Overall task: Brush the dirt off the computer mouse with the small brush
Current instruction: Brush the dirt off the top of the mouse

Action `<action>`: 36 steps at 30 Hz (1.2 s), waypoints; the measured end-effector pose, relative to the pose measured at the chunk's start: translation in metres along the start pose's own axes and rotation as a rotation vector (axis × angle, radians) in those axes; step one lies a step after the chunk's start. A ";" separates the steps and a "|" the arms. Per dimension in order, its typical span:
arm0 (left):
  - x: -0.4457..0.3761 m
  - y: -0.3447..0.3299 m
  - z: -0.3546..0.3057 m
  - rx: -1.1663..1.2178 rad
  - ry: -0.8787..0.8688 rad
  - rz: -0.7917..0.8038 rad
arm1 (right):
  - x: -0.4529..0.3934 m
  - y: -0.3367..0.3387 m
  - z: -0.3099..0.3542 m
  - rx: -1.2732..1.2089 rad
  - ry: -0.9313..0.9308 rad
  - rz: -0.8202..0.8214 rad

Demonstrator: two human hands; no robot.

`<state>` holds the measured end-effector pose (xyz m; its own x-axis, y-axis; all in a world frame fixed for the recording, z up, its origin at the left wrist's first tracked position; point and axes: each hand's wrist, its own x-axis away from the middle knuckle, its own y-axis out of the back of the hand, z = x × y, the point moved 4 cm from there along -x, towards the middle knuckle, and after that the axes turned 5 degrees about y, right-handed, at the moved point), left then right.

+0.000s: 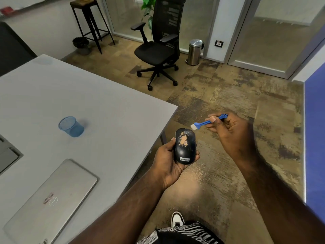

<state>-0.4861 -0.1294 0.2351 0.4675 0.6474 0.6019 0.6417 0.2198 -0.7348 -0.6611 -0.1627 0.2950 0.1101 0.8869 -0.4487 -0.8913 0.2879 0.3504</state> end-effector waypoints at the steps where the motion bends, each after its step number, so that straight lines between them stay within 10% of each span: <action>1: 0.000 0.000 0.000 -0.001 -0.004 0.000 | 0.000 0.000 0.004 -0.033 0.012 -0.006; 25: 0.002 -0.004 -0.002 -0.002 -0.027 -0.062 | 0.018 -0.006 0.034 -0.115 0.085 0.128; 36: 0.004 -0.005 0.002 0.012 0.007 -0.044 | 0.002 0.002 0.003 0.110 0.025 -0.052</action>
<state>-0.4889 -0.1267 0.2405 0.4434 0.6317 0.6358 0.6544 0.2565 -0.7113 -0.6609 -0.1594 0.2972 0.1429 0.8609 -0.4884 -0.8308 0.3725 0.4135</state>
